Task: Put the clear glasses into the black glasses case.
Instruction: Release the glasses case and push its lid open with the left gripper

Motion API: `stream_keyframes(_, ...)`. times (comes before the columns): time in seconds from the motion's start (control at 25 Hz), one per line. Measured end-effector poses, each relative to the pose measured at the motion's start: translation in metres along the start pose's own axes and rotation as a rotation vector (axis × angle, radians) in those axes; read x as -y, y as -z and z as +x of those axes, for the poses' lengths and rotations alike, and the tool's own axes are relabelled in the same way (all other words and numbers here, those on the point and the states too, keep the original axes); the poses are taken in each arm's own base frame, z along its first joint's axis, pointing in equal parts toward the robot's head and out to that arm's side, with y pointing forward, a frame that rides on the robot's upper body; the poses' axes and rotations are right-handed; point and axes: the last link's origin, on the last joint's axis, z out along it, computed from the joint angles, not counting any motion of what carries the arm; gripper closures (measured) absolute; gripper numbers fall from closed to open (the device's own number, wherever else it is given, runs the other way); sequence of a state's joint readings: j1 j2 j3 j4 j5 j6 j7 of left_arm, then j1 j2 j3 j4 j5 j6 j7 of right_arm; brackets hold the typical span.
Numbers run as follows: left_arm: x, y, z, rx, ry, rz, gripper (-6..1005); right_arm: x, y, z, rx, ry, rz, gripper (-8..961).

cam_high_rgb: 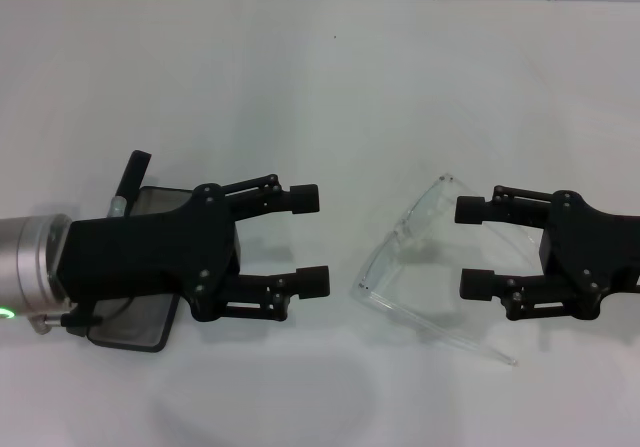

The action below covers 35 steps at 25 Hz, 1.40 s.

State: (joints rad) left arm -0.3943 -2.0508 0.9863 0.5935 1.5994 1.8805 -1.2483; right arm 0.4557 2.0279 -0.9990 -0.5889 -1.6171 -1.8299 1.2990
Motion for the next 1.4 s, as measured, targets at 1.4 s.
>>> stream_keyframes(1.4,0.040,-0.009,0.108,0.455,0.167,0.503,144,-0.024,0.082,0.025,0.239,0.036,0.370,122)
